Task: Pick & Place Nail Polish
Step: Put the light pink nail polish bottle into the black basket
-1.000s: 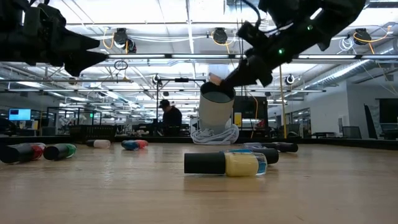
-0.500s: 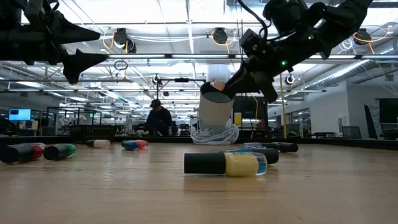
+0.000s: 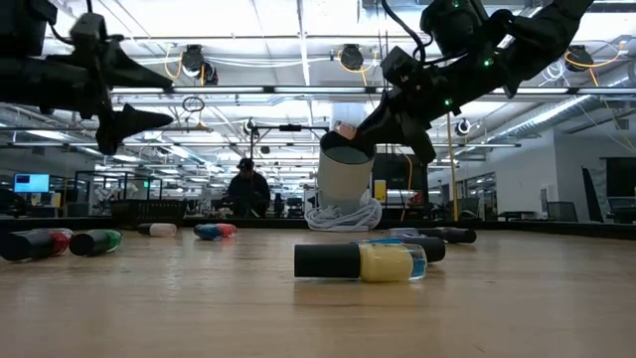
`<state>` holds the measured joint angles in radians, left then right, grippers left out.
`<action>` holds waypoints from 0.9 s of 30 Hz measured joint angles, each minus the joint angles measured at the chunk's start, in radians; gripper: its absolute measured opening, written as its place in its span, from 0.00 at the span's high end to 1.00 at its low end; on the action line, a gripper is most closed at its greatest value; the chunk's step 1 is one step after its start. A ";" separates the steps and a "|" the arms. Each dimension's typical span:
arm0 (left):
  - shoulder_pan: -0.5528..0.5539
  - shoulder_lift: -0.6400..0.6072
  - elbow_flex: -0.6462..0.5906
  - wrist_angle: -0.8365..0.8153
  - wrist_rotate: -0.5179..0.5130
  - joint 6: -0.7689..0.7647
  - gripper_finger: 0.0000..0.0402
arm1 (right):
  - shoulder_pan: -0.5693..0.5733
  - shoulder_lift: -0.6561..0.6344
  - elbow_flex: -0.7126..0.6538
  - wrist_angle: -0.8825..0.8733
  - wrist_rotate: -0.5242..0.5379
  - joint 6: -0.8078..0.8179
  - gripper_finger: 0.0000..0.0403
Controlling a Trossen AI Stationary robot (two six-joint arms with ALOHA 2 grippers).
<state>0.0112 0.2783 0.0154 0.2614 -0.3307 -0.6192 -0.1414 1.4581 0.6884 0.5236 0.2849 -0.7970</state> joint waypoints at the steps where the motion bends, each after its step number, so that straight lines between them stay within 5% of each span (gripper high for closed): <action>1: 0.000 0.017 0.000 0.013 -0.034 -0.014 0.32 | -0.002 0.004 0.000 0.005 -0.007 0.000 0.87; 11: 0.000 0.390 0.053 0.308 -0.054 0.006 0.32 | -0.002 0.119 0.019 0.149 -0.003 -0.072 0.87; 18: 0.014 0.731 0.241 0.320 -0.063 0.131 0.32 | 0.009 0.196 0.100 0.159 -0.001 -0.080 0.87; 27: 0.062 1.023 0.459 0.318 -0.029 0.268 0.32 | 0.053 0.280 0.210 0.158 0.058 -0.122 0.87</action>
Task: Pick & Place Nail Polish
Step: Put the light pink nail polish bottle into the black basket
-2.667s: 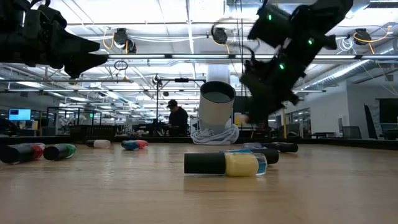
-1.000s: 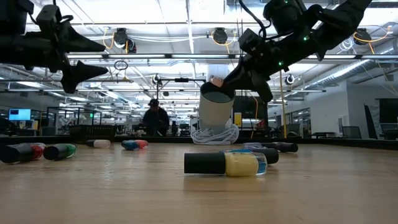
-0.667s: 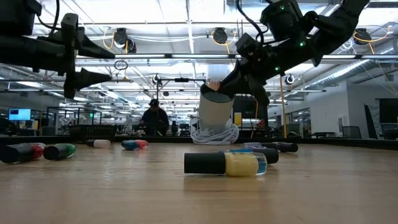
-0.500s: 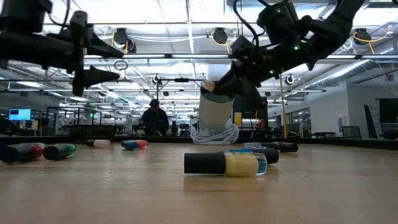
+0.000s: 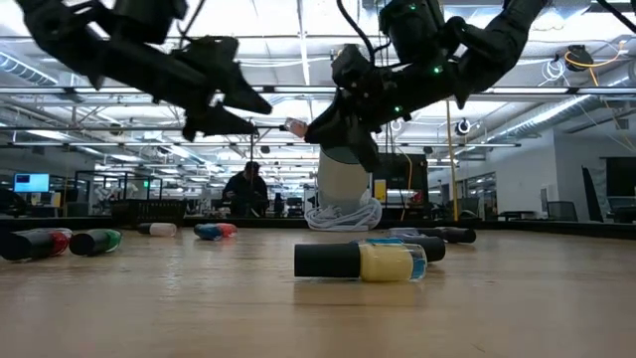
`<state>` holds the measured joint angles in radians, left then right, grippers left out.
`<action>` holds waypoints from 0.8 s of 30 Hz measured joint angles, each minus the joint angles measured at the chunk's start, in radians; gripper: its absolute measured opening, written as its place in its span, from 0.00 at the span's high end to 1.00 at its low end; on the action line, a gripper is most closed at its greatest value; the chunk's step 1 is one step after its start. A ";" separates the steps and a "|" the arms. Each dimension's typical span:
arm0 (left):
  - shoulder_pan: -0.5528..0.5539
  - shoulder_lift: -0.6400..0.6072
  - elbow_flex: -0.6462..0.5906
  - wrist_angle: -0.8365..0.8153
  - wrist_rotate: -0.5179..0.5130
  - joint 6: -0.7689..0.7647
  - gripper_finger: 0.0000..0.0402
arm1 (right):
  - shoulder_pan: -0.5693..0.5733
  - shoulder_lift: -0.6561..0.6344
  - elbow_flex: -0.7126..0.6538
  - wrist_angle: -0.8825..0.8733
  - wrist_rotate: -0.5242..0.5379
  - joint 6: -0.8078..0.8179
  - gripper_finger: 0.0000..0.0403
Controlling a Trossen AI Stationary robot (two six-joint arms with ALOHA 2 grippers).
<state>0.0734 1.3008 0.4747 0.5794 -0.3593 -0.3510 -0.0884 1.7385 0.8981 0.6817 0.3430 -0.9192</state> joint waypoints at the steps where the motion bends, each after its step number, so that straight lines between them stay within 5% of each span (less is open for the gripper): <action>1: -0.001 0.022 0.017 0.000 0.006 0.009 0.32 | 0.003 0.004 0.006 0.005 0.016 -0.010 0.87; 16: 0.015 0.275 0.229 0.011 0.015 0.044 0.32 | 0.015 0.009 0.008 0.012 0.038 -0.010 0.87; 24: 0.021 0.274 0.237 0.001 0.006 0.063 0.32 | 0.015 0.009 0.008 0.011 0.049 -0.009 0.87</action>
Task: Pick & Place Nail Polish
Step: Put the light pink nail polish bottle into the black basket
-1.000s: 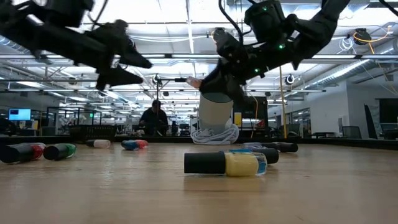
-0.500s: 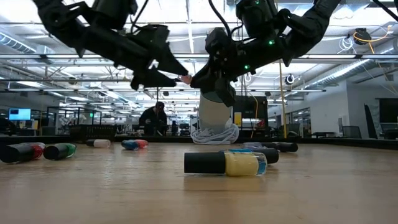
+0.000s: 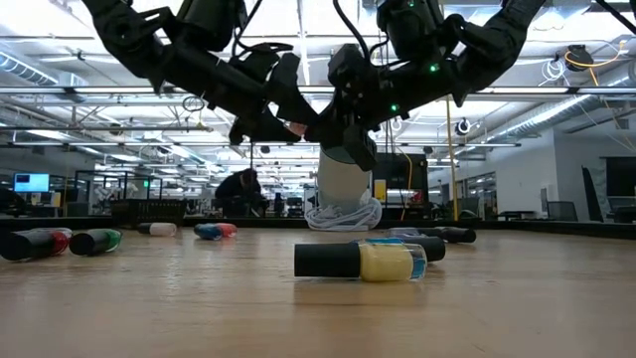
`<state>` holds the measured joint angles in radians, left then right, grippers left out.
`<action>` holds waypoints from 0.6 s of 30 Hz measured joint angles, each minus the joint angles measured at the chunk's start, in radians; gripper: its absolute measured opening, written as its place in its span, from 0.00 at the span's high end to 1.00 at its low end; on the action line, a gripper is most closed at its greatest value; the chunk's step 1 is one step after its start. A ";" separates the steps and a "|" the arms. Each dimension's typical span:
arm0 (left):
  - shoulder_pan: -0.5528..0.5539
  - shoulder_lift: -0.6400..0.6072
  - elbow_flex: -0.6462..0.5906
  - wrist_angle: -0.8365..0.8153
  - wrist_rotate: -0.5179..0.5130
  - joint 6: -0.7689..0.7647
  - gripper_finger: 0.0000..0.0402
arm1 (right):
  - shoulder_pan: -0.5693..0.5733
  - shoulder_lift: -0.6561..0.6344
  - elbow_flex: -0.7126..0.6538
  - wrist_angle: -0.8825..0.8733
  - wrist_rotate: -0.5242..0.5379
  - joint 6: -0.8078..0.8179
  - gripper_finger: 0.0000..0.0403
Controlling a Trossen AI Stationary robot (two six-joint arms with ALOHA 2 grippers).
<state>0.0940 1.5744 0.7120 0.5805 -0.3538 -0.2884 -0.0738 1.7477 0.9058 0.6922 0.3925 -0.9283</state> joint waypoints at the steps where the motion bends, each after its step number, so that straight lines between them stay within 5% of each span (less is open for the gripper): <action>1: 0.000 -0.001 0.000 0.004 -0.011 -0.001 0.32 | 0.000 0.000 0.000 0.001 0.000 0.000 0.87; 6: 0.000 -0.001 0.000 -0.001 -0.055 -0.005 0.40 | 0.000 0.000 0.000 0.000 -0.001 0.000 0.87; 16: 0.000 -0.001 0.000 0.002 -0.029 -0.032 0.86 | 0.000 0.000 0.000 0.000 -0.004 -0.001 0.87; 18: 0.000 -0.002 0.000 0.001 -0.021 -0.032 0.87 | -0.001 0.000 0.000 -0.002 -0.017 0.011 0.86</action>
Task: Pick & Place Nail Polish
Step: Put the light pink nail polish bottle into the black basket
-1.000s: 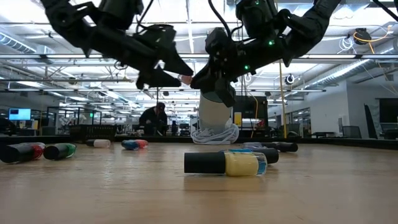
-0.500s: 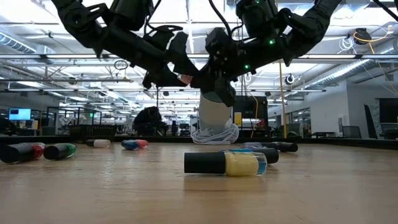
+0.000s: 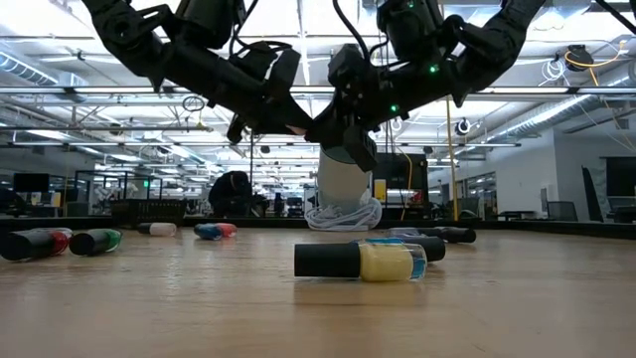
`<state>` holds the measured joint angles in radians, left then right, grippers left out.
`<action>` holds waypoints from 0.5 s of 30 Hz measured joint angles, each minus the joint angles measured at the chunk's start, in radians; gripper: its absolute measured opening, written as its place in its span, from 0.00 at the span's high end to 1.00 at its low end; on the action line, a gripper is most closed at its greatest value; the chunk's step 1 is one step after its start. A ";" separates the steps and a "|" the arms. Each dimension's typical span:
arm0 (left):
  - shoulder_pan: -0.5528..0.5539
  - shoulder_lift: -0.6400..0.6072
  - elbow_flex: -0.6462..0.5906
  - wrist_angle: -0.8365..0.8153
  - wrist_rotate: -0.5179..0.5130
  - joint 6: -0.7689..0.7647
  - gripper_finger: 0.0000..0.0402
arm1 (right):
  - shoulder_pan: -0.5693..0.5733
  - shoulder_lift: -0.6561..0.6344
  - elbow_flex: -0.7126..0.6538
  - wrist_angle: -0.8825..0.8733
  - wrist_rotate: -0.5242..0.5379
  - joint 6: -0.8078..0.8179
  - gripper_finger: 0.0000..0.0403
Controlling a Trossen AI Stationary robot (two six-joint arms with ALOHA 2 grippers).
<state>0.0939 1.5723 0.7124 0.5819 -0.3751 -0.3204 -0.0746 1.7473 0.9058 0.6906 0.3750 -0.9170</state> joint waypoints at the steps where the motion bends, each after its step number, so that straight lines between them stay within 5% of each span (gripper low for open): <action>1: 0.001 0.000 0.000 0.000 0.005 0.000 0.87 | 0.000 0.000 0.000 0.000 -0.004 0.015 0.85; 9: 0.002 -0.024 -0.001 -0.019 0.007 0.046 0.87 | 0.009 0.000 0.000 0.001 0.057 0.288 0.70; 15: 0.002 -0.171 -0.002 -0.164 -0.078 0.118 0.87 | 0.003 -0.052 0.000 -0.117 0.091 0.454 0.56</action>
<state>0.0960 1.4011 0.7109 0.4177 -0.4536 -0.2021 -0.0718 1.6958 0.9058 0.5738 0.4659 -0.4629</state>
